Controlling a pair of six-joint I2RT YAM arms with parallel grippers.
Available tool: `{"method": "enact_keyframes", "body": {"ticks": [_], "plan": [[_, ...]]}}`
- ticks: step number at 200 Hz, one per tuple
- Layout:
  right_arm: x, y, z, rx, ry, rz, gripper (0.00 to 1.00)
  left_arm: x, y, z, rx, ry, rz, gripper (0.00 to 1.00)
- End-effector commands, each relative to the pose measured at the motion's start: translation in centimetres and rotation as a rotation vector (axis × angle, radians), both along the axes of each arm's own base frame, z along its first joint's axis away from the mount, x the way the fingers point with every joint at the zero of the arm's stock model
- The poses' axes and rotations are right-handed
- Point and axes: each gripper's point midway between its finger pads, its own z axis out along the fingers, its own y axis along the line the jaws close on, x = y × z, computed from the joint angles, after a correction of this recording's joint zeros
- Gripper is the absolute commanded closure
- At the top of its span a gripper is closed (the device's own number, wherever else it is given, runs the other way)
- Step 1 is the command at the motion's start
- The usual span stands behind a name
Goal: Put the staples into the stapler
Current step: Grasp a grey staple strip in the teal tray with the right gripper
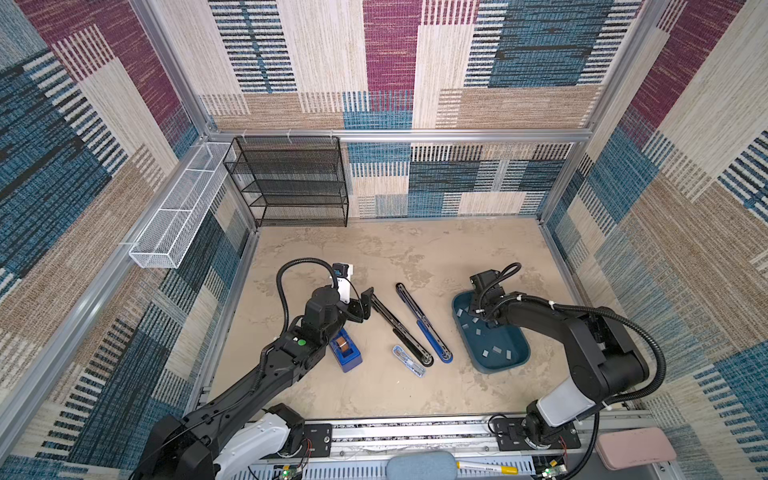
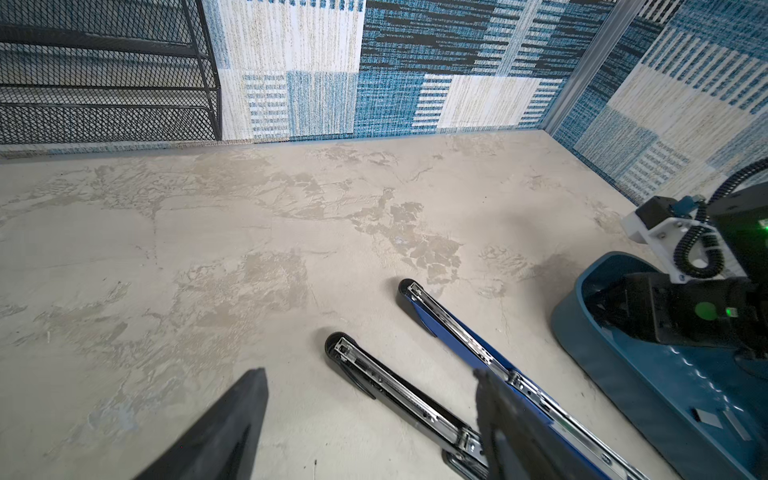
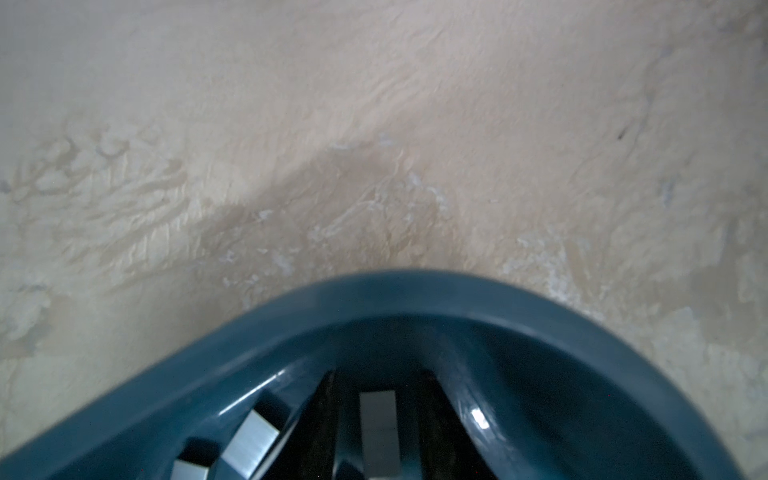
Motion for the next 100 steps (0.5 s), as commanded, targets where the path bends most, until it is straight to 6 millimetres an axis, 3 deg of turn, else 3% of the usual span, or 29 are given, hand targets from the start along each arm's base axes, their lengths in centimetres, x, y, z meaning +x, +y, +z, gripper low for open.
{"method": "enact_keyframes", "body": {"ticks": [1,100], "plan": [[-1.27,0.06,-0.89,0.003,0.061,0.018,0.72,0.26,-0.13,0.88,-0.017,-0.03,0.001,0.18],[-0.95,0.29,-0.66,-0.001,0.061,0.04,0.84,0.32,-0.2,0.8,-0.017,-0.027,0.0,0.18]]}}
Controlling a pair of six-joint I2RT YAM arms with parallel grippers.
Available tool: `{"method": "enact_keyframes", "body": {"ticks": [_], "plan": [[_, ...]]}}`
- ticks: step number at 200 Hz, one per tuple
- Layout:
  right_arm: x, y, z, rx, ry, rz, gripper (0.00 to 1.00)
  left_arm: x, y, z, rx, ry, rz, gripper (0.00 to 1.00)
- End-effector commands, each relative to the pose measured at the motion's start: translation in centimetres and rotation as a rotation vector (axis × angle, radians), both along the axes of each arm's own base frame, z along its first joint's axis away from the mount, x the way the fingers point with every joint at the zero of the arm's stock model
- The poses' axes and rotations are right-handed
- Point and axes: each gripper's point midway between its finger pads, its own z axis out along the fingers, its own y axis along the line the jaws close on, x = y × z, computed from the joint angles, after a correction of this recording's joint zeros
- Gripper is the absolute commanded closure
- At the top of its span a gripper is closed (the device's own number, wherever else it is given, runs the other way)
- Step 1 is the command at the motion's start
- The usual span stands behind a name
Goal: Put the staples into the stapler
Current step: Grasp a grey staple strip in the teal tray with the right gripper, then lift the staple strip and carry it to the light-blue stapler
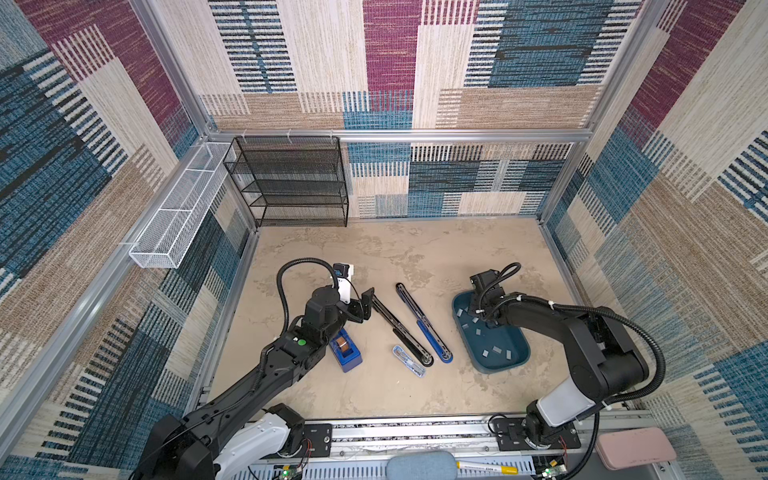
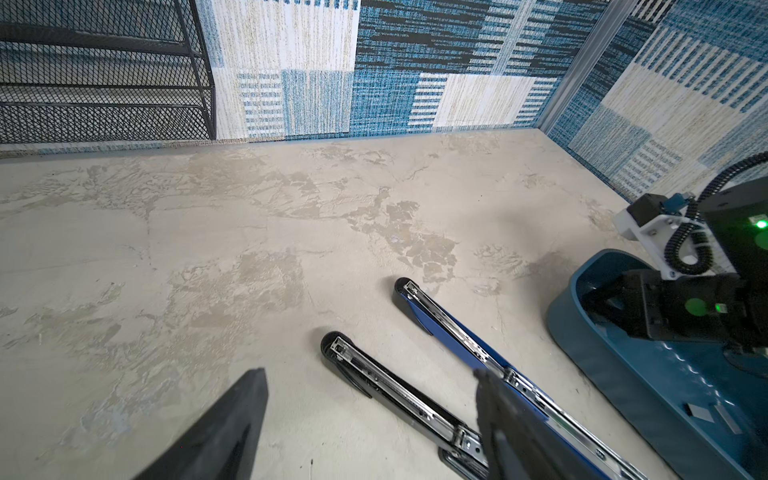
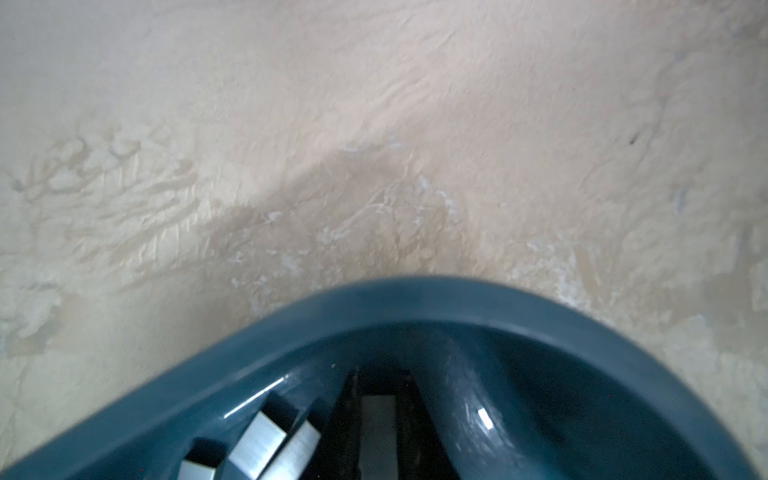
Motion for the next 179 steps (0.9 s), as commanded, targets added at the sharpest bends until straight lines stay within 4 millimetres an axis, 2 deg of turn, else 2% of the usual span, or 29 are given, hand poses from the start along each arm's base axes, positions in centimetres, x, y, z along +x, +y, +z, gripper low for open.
{"method": "enact_keyframes", "body": {"ticks": [1,31,92,117,144,166,179], "plan": [[-1.3,0.0,-0.6,-0.01,0.066,0.022,0.84,0.3,-0.2,0.9,-0.019,-0.03,0.001,0.18],[-0.6,-0.1,2.2,-0.036,0.009,0.043,0.86,0.4,0.0,0.5,-0.012,-0.025,0.01,0.17],[-1.6,3.4,8.7,0.045,-0.207,0.182,0.9,0.6,-0.2,0.3,-0.019,-0.018,0.01,0.16],[-3.0,6.8,11.6,0.149,-0.333,0.315,0.91,0.5,-0.2,0.4,-0.033,-0.018,0.01,0.16],[-4.9,11.3,13.4,0.203,-0.409,0.488,0.93,0.6,-0.1,0.3,-0.028,-0.017,0.018,0.15],[-6.9,15.3,13.7,0.218,-0.439,0.642,0.94,0.6,-0.1,0.1,-0.023,-0.016,0.018,0.15],[-8.4,17.4,12.9,0.213,-0.427,0.729,0.96,0.7,0.0,0.0,-0.019,-0.013,0.022,0.15]]}}
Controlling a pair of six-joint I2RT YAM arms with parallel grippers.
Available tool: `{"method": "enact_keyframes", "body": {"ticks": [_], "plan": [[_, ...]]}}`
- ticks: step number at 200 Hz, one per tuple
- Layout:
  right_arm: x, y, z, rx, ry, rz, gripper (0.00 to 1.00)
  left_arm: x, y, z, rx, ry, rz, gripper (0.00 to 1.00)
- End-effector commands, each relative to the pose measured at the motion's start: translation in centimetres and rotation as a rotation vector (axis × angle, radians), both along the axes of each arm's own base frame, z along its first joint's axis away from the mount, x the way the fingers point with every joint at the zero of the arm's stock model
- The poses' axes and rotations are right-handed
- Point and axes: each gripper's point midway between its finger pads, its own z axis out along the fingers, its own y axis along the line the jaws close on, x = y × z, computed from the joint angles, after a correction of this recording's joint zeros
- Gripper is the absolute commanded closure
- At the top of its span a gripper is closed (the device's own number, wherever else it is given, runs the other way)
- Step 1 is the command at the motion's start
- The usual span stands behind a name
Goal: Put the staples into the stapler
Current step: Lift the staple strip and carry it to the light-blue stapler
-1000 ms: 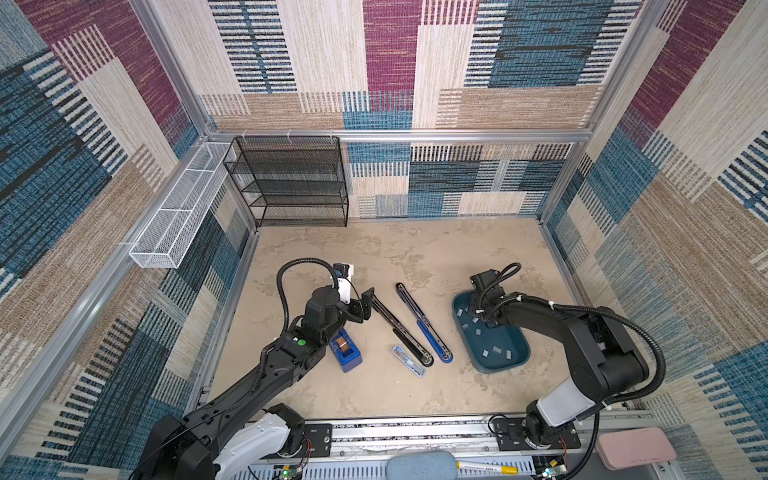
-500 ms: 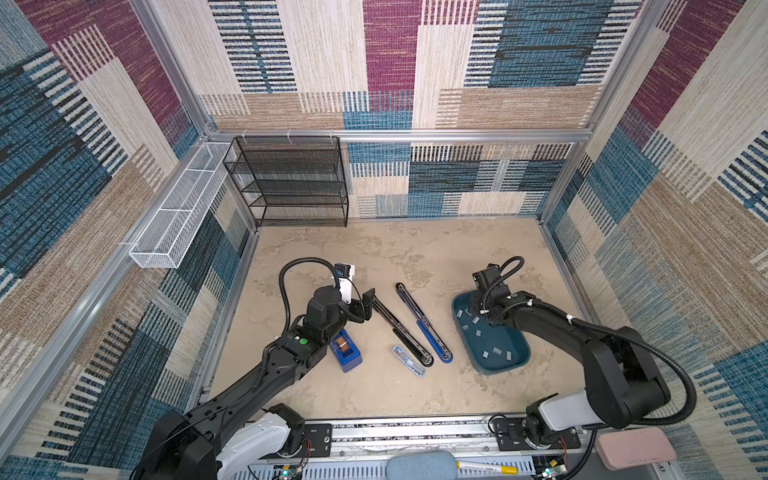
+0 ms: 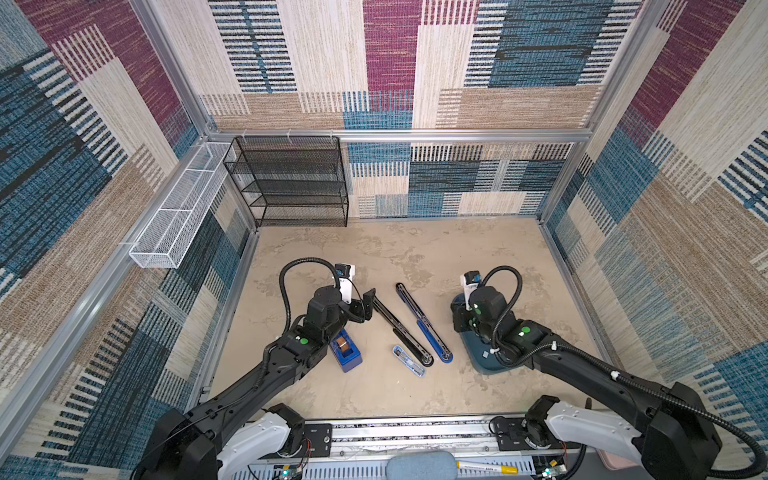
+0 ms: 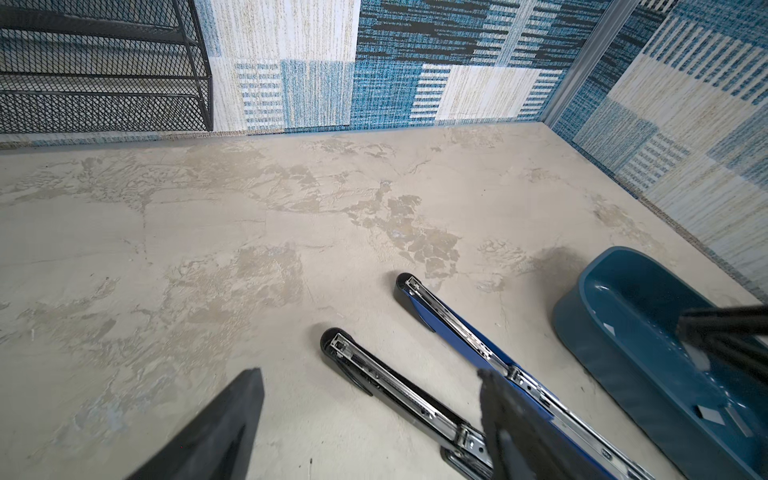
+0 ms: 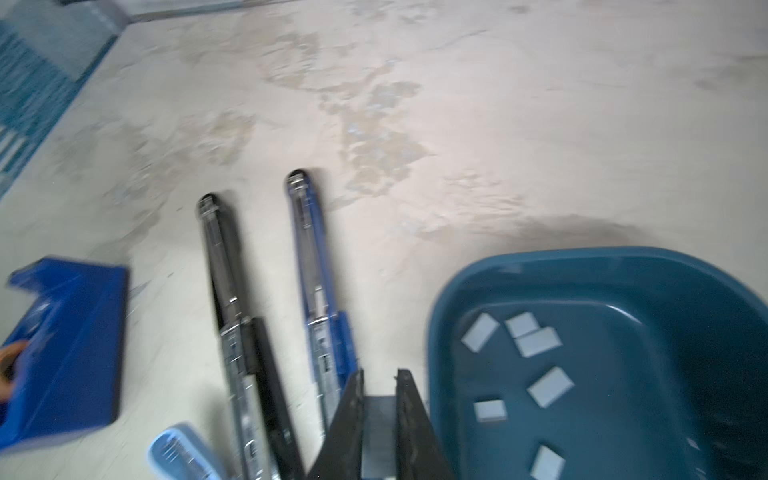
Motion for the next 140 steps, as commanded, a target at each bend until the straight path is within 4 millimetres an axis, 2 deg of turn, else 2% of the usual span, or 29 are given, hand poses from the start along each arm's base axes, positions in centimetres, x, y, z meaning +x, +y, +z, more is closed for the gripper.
{"method": "enact_keyframes", "body": {"ticks": [1,21,46,72,109,140], "plan": [[-1.5,3.9,0.5,0.01,-0.068,0.148,0.96,0.5,0.1,0.7,-0.018,-0.028,0.019,0.15],[-3.9,6.2,-1.0,-0.017,-0.061,0.252,0.95,0.4,0.0,0.8,-0.022,-0.029,0.013,0.15],[-5.6,6.9,-3.6,-0.07,0.008,0.28,0.97,0.4,0.1,0.7,-0.029,-0.028,0.017,0.15],[-8.1,8.1,-5.3,-0.066,0.068,0.321,0.98,0.4,0.0,0.8,-0.026,-0.026,0.016,0.15],[-10.0,8.4,-7.1,-0.101,0.118,0.345,0.99,0.3,0.0,0.9,-0.034,-0.025,0.012,0.15],[-10.7,7.7,-8.2,-0.126,0.16,0.312,1.0,0.2,-0.2,1.0,-0.042,-0.027,0.003,0.15]]}}
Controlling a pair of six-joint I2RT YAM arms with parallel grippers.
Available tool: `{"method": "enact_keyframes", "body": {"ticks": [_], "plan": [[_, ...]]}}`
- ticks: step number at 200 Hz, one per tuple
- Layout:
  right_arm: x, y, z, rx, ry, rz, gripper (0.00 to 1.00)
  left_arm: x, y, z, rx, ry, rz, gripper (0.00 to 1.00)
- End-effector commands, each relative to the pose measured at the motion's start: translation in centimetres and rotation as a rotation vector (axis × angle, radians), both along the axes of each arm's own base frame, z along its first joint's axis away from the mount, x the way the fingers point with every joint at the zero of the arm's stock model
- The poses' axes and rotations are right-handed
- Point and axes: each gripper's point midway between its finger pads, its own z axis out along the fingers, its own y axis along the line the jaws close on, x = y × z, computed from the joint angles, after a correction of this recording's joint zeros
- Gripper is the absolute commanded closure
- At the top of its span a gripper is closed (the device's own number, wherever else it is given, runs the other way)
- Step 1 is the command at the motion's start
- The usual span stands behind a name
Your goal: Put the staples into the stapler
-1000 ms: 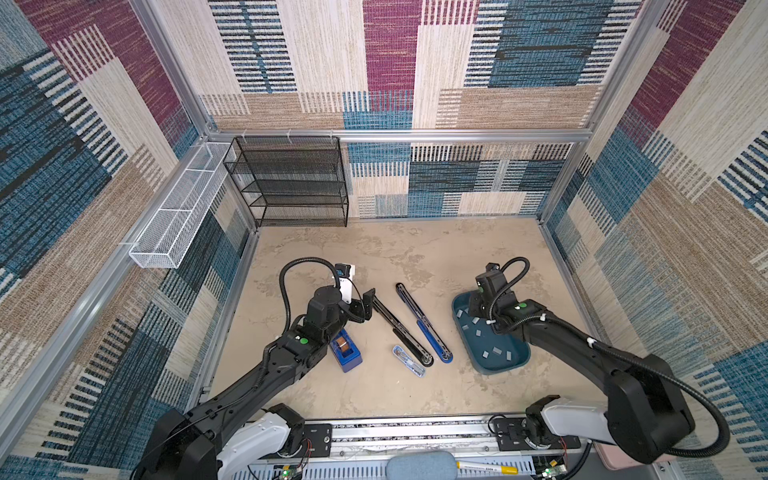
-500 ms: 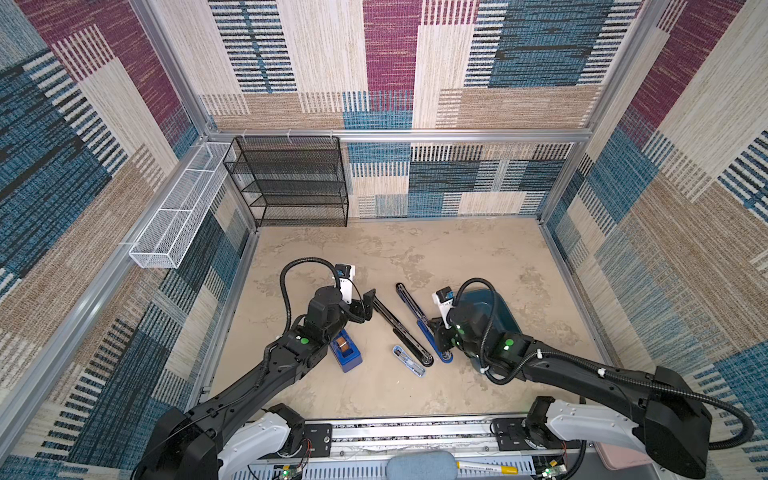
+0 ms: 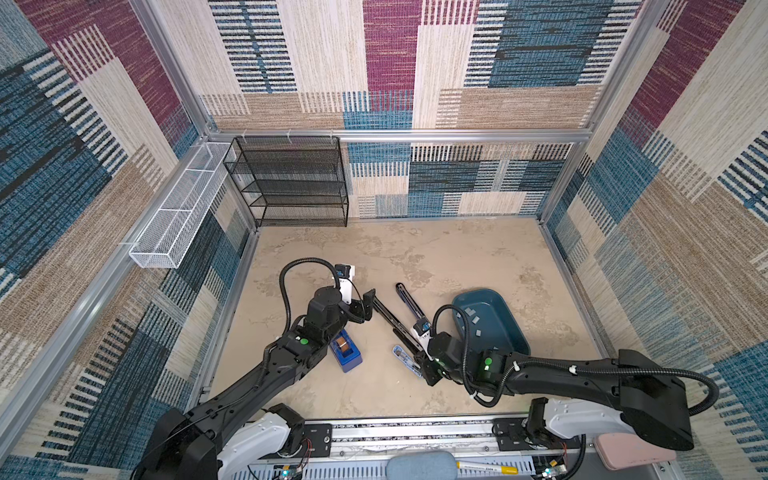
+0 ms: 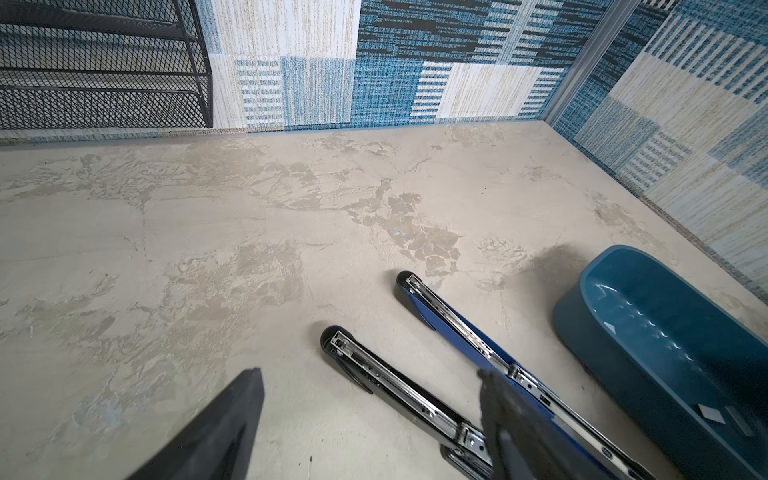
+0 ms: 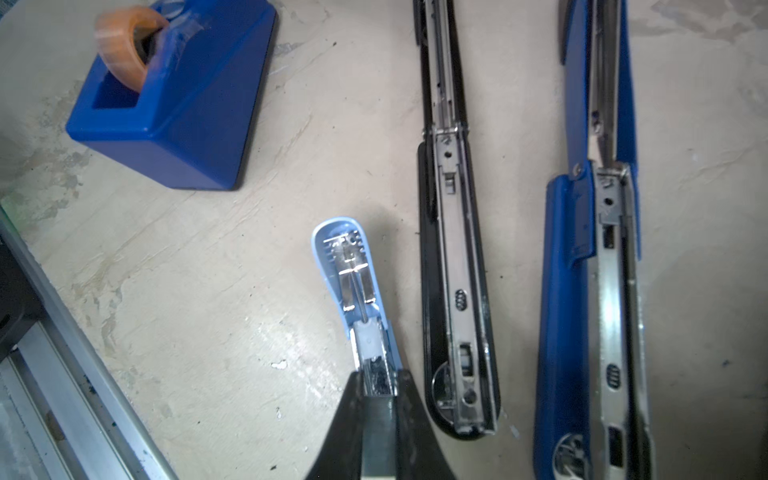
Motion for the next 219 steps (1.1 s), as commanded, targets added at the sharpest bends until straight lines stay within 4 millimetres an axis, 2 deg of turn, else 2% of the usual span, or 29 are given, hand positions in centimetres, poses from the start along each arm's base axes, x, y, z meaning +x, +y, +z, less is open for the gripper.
{"method": "enact_keyframes", "body": {"ticks": [1,43,92,176,219], "plan": [[-0.2,-0.6,-0.7,-0.011,0.025,-0.055,1.0,0.2,-0.2,0.9,-0.036,-0.027,0.004,0.15],[-0.2,-1.6,-1.9,-0.051,0.055,-0.104,0.99,0.2,-0.2,1.1,-0.038,-0.031,0.001,0.15],[-0.4,-1.2,-3.0,-0.073,0.07,-0.084,1.0,0.2,-0.1,1.2,-0.038,-0.032,0.003,0.15],[-1.4,-0.1,-2.5,-0.024,0.079,-0.01,1.0,0.2,-0.1,1.2,-0.038,-0.033,0.004,0.15],[-0.8,-0.6,-2.0,-0.028,0.053,-0.048,1.0,0.2,-0.2,1.0,-0.037,-0.029,0.003,0.15]]}}
